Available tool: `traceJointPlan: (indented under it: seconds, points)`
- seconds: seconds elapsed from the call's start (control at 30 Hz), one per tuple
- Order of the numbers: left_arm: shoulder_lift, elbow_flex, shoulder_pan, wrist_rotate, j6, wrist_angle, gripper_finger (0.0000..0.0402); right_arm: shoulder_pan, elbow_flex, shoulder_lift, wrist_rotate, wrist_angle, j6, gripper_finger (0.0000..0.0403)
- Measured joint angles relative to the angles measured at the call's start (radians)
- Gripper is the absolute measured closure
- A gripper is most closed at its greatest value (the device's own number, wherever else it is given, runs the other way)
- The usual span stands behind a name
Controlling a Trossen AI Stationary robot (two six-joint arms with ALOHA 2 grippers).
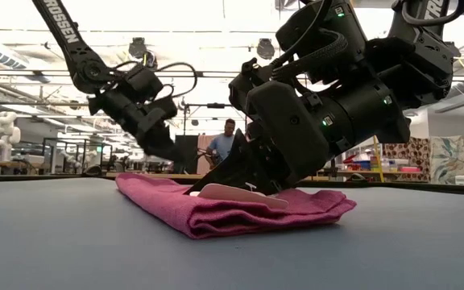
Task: Roll towel into tight, uniform cylinder
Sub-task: Roll the pink towel
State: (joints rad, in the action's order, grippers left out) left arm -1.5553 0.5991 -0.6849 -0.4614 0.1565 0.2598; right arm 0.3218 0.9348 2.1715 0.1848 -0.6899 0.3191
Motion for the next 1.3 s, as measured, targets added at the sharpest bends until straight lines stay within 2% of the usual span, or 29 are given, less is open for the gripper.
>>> traceJointPlan:
  seconds: [0.17, 0.37, 0.53, 0.63, 0.7, 0.8, 0.87, 1.0, 1.3]
  points:
    - [0.027, 0.015, -0.002, -0.009, -0.02, 0.011, 0.0302, 0.0, 0.0, 0.0, 0.0, 0.0, 0.004, 0.0403]
    - [0.053, 0.016, -0.007, 0.016, -0.02, -0.081, 0.0302, 0.0, 0.0, 0.0, 0.0, -0.001, 0.005, 0.0403]
    - [0.053, 0.016, 0.037, -0.111, -0.019, -0.17, 0.0302, 0.0, 0.0, 0.0, -0.001, -0.001, 0.002, 0.0403]
    - [0.053, -0.007, 0.097, -0.128, -0.02, -0.198, 0.0302, 0.0, 0.0, 0.0, 0.0, 0.0, 0.002, 0.0403]
    - [0.053, -0.039, 0.139, -0.072, -0.02, -0.201, 0.0302, 0.0, 0.0, 0.0, 0.0, 0.0, 0.002, 0.0403]
    - [0.05, -0.089, 0.183, 0.083, -0.033, -0.206, 0.0302, 0.001, 0.0, 0.0, -0.001, 0.0, 0.003, 0.0403]
    - [0.051, -0.108, 0.192, 0.142, -0.045, -0.195, 0.0302, 0.001, 0.0, 0.0, -0.001, 0.0, 0.007, 0.0403]
    - [0.053, -0.12, 0.189, 0.191, -0.04, -0.182, 0.0302, 0.001, 0.0, 0.0, -0.002, 0.0, 0.008, 0.0403]
    - [0.073, -0.096, 0.169, 0.231, 0.01, -0.174, 0.0302, 0.001, -0.001, -0.003, -0.004, -0.027, 0.016, 0.0403]
